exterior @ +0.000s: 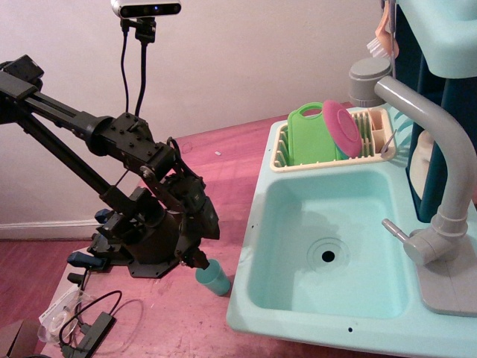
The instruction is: Put cup from anywhere into sink
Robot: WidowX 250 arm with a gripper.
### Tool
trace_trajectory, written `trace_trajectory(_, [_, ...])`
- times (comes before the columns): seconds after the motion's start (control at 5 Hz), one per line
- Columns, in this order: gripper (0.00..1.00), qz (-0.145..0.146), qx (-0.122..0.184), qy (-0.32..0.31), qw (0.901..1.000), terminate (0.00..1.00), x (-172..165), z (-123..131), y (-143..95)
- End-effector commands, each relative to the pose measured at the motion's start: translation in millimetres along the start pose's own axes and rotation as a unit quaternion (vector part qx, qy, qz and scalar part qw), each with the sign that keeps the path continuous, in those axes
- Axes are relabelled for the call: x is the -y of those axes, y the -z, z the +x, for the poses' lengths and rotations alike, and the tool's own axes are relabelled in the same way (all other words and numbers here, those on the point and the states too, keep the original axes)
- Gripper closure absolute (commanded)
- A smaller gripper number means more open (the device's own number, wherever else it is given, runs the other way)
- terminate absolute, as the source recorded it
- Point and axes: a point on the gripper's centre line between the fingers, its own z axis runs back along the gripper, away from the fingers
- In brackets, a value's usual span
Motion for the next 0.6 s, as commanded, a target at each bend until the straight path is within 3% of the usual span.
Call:
trace_trajectory(0.0, [0.00,0.000,0.000,0.000,1.0000,0.00,0.0,0.0,0.0])
trace_trajectory(0.4, [0.00,-0.019,-0.016,0.011,0.9996,0.00,-13.0,-4.7,30.3])
